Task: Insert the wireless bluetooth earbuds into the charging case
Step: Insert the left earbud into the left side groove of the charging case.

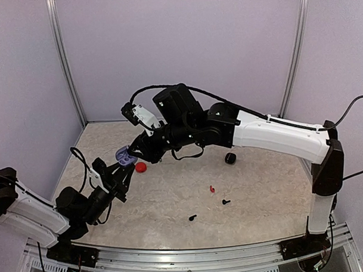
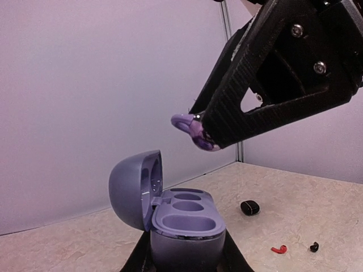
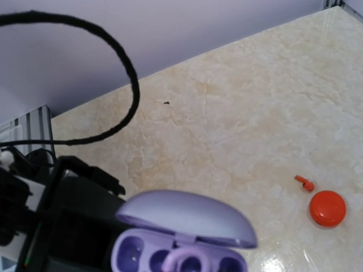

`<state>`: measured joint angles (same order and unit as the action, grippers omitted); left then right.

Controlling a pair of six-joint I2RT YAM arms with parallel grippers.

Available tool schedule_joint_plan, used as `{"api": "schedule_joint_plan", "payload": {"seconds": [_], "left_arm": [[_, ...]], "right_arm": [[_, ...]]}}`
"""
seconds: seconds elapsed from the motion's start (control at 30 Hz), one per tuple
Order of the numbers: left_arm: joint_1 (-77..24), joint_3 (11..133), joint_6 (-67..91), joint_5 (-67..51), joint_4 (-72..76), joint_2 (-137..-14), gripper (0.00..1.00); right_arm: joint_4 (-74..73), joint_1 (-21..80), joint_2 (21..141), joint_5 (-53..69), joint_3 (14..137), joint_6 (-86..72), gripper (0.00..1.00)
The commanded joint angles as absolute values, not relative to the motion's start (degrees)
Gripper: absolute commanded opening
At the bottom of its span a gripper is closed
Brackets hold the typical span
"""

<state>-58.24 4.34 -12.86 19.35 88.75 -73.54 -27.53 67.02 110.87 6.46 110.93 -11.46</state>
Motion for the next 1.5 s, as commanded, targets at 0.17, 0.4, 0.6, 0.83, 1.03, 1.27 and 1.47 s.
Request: {"api": "schedule_joint_plan", "payload": {"seconds": [0.17,0.4,0.6,0.83,1.03,1.27,1.47], "left_arm": [[-58.9,6.3,-11.7,21.6,95.6,-76.2,0.00],[-59.0,6.3,-11.3,22.5,96.2,-76.5,0.00],[-58.8,5.8,-10.1,22.1,97.8,-76.4,0.00],[-58.8,5.8,-9.8,21.3,98.7,-76.4,0.00],[-58.8,5.6,-9.4,20.9,99.8,-76.5,0.00],[-58.7,5.2,-8.9,19.9,101.4,-76.5,0.00],[-58.2,4.7,-7.9,19.1,102.7,-76.6,0.00]], "right_arm": [[-27.1,68.9,114.1,5.4,115.5,-11.9,0.23],[-27.7,69.6,115.2,4.5,115.8,-12.0,0.24],[-28.1,69.9,115.9,4.0,115.7,-12.2,0.24],[-27.9,69.8,116.5,3.3,115.9,-12.2,0.24],[-27.9,69.9,117.1,3.1,115.8,-12.3,0.25],[-27.8,69.9,117.4,3.4,115.3,-12.6,0.26],[-27.9,69.9,117.3,2.9,115.3,-12.7,0.28]]}}
